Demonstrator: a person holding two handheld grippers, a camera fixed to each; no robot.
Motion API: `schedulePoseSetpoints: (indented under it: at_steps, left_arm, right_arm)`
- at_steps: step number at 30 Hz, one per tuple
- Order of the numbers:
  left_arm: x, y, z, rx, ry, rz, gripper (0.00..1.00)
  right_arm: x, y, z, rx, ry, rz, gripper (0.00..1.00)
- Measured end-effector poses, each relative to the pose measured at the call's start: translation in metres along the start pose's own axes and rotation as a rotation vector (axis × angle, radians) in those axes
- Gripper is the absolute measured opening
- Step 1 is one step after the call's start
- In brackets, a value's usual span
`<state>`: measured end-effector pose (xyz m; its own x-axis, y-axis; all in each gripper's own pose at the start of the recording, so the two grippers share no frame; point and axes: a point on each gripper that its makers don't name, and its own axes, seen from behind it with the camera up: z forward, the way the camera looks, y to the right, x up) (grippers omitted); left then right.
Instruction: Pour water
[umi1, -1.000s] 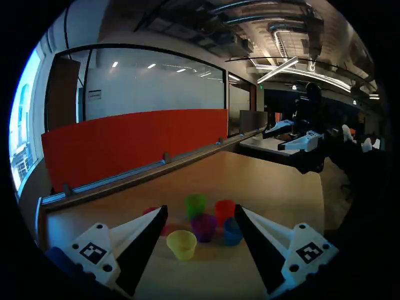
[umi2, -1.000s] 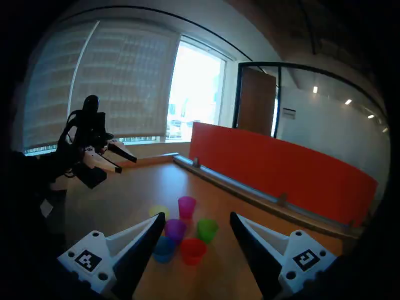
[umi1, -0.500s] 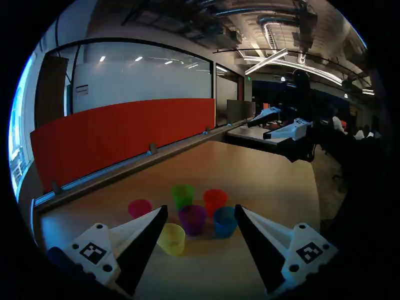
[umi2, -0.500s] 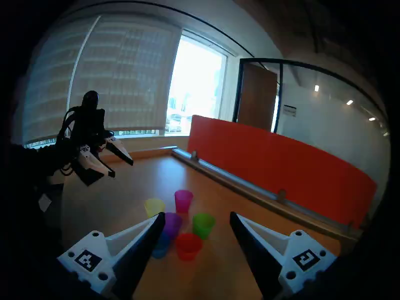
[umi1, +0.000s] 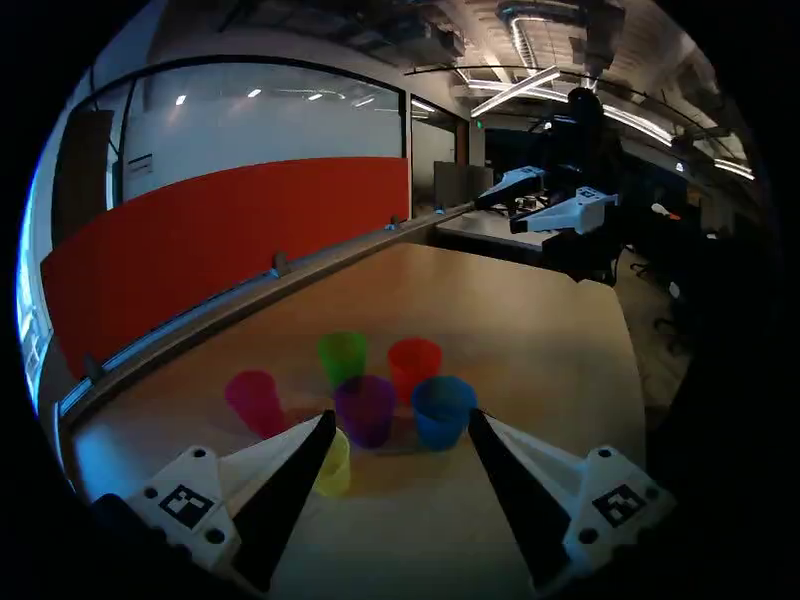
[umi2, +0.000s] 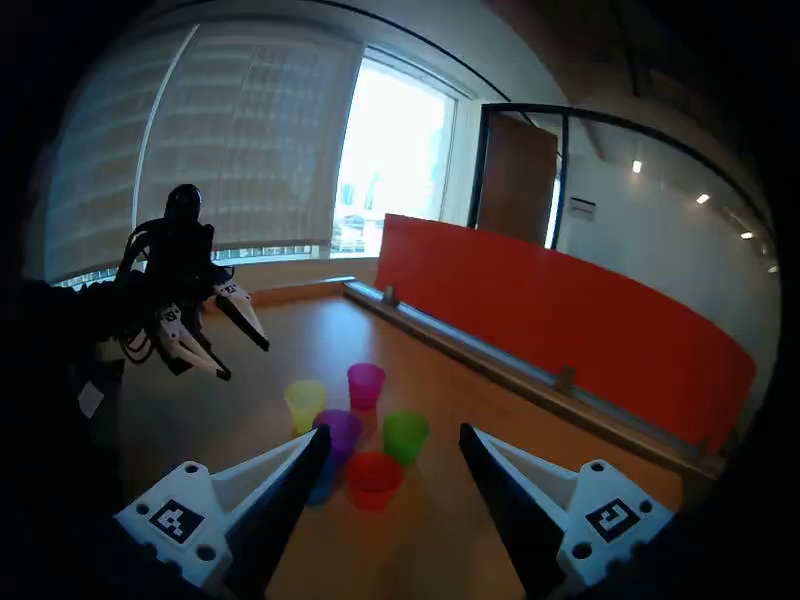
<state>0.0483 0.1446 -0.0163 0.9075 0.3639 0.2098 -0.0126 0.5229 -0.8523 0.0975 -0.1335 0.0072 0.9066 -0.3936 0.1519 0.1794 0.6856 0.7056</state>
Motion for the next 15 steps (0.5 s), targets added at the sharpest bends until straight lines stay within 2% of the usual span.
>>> schedulePoseSetpoints:
  at_steps: [5, 15]
  left_arm:
    - [-0.009, 0.008, 0.012, -0.041, -0.031, -0.003, 0.99]
    - [-0.022, 0.016, 0.035, -0.087, -0.079, 0.013, 0.99]
  right_arm:
    - [-0.005, 0.003, 0.003, -0.001, -0.011, 0.005, 1.0]
    - [-0.015, 0.009, 0.011, -0.002, -0.028, 0.015, 1.0]
